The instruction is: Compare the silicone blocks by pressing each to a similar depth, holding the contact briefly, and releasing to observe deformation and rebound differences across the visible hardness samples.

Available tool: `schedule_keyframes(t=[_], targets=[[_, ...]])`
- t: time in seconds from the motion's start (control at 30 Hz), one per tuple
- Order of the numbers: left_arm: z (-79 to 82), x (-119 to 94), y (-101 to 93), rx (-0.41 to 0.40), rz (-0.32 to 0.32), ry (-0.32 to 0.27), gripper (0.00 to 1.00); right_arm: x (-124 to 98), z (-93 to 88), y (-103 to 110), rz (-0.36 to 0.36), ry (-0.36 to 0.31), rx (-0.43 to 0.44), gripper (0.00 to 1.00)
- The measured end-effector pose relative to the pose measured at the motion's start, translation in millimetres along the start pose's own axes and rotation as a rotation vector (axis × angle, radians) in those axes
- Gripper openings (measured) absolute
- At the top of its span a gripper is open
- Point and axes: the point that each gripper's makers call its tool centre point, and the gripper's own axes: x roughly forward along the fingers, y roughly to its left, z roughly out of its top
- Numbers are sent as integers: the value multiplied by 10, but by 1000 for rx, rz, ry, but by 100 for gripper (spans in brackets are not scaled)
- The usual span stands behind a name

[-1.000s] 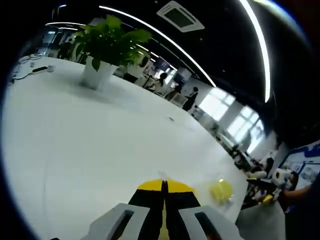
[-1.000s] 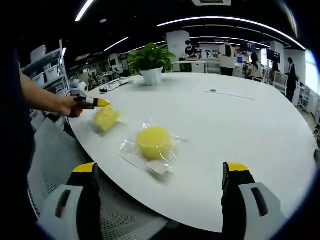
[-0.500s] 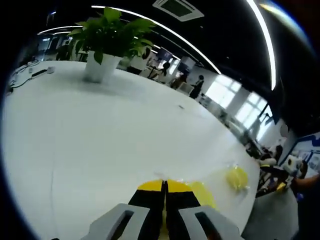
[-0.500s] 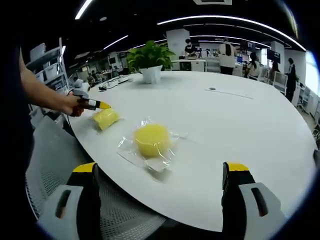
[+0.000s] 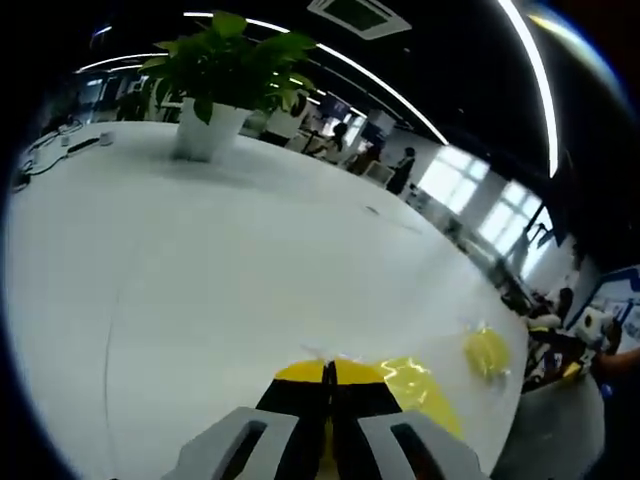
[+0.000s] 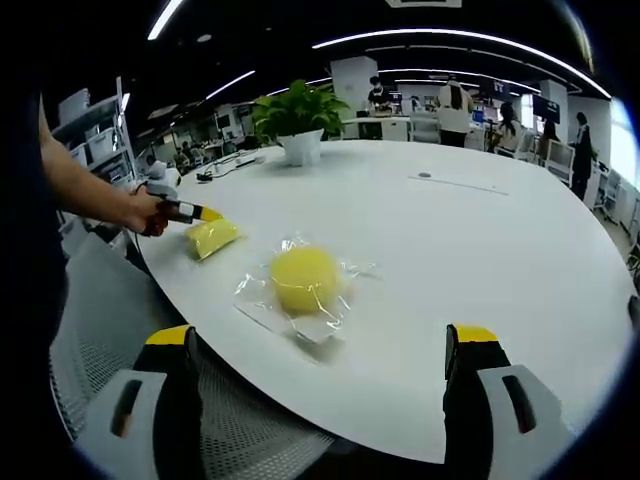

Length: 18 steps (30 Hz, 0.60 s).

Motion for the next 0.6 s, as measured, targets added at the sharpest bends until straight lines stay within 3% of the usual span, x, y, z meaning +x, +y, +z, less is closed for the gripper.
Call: schedule_keyframes(t=[0.37, 0.47, 0.5, 0.57, 0.6], targets=[[-16, 4, 48, 2, 33, 1, 3, -20, 10, -19, -5, -5, 1, 96], [2, -18, 109, -29, 70, -11, 11, -17, 19, -15, -4, -7, -3, 96], [30, -30, 122, -101, 80, -30, 12, -18, 32, -9, -3, -8, -4, 96], [99, -50, 138, -85, 82, -70, 22, -18, 42, -8, -2, -9, -5, 96], [122, -73, 168, -38, 113, -77, 30, -18, 49, -10, -2, -11, -6, 96]])
